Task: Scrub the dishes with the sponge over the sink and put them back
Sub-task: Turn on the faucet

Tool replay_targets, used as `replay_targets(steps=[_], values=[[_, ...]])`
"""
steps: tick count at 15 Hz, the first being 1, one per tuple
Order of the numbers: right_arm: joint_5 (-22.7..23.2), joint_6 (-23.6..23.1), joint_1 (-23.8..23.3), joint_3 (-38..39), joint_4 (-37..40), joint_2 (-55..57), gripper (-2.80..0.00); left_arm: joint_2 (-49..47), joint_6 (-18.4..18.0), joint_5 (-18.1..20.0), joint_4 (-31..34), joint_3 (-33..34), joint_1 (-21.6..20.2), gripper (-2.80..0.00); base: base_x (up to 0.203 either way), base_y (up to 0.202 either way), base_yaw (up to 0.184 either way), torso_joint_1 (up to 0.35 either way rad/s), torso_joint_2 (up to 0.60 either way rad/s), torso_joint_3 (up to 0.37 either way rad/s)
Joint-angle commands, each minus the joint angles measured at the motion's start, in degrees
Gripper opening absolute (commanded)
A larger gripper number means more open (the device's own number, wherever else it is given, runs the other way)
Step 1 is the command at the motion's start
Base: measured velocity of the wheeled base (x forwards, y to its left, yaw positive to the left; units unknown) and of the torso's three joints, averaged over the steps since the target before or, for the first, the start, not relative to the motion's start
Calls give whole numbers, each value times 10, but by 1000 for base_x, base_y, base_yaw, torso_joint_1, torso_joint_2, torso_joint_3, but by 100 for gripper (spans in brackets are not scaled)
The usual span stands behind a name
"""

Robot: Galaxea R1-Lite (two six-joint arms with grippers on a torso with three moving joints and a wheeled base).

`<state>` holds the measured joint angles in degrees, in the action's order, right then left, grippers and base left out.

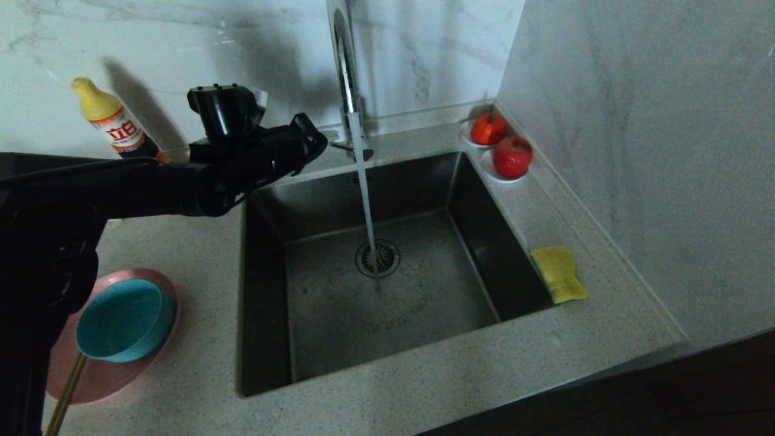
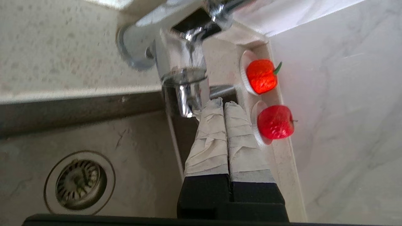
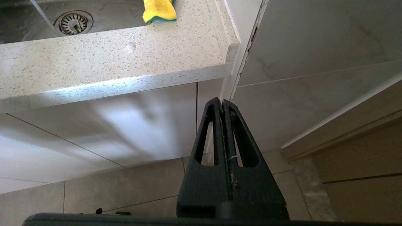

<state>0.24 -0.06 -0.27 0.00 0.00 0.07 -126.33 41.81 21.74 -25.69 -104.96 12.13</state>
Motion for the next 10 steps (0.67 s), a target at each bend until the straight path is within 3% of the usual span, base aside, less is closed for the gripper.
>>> replay_targets(steps=[1, 5, 10], values=[[0, 0, 0, 0, 0, 0, -280, 15, -5, 0, -3, 26, 1, -280, 0, 0, 0, 0, 0, 0], [0, 0, 0, 0, 0, 0, -280, 18, -10, -18, -3, 38, 1, -280, 0, 0, 0, 0, 0, 0], [0, 0, 0, 0, 0, 0, -280, 56, -9, -21, 15, 8, -17, -280, 0, 0, 0, 0, 0, 0]])
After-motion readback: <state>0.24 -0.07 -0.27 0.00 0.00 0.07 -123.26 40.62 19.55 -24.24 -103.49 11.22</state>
